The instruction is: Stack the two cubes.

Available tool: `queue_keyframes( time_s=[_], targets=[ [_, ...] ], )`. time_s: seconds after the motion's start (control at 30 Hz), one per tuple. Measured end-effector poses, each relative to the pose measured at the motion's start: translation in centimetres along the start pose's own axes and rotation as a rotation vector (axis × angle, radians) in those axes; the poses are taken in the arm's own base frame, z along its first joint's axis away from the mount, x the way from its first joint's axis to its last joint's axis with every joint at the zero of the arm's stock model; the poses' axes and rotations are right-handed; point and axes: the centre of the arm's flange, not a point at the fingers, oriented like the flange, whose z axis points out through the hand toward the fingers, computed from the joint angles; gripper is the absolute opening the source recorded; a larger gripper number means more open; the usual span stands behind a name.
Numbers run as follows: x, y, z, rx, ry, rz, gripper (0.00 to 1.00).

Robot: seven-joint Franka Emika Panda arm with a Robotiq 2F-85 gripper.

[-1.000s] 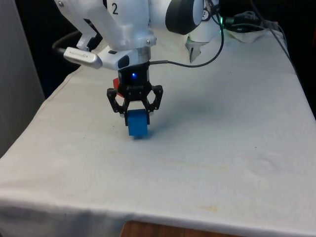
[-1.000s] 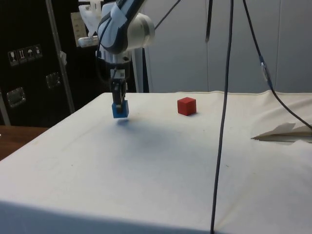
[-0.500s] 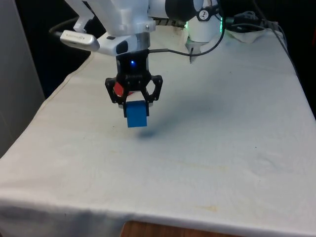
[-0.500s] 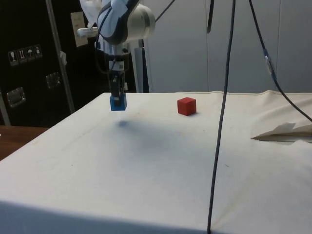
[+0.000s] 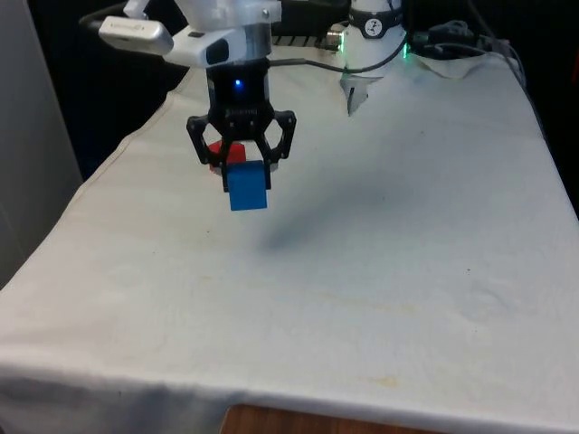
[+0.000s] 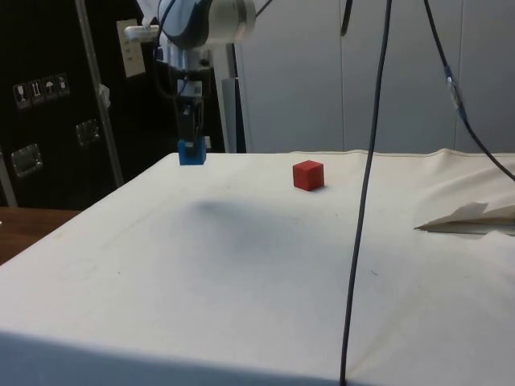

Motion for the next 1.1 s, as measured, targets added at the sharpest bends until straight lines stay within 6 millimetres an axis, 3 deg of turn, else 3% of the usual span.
queue_keyframes(
  time_s=[0.3, 1.1],
  targets=[
    [-0.6, 0.0, -2.8, 0.003, 0.008, -0.006, 0.00],
    [-4.0, 0.6, -6.1, 0.015, 0.020, -0.023, 0.00]
  ],
)
